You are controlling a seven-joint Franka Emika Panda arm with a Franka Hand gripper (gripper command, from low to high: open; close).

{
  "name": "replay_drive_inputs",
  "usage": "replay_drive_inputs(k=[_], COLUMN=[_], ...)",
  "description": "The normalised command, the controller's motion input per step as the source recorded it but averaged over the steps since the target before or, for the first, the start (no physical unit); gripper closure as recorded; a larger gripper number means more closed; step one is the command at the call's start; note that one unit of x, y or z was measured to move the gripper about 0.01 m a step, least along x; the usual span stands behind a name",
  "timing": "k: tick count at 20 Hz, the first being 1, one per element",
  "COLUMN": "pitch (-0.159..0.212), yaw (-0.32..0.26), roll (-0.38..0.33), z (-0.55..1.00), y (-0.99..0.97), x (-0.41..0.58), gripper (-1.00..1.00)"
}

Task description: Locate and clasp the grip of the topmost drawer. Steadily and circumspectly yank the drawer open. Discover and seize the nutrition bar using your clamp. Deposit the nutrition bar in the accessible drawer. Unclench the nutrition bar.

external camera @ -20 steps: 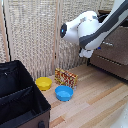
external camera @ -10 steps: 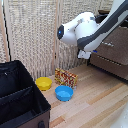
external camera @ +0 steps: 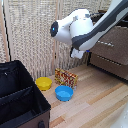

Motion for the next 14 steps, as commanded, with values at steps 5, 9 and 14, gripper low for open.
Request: replay_drive_inputs(k=[5,9,14], pitch=[0.046,0.027,0.034], yaw=[-0.163,-0.17,-0.147], roll=[0.318,0.316,0.329], z=[0.08,0.05,0.02], y=[0.25,0.18,0.16], x=[0.31,0.341,0.402], gripper=[-1.0,-1.0,-1.0])
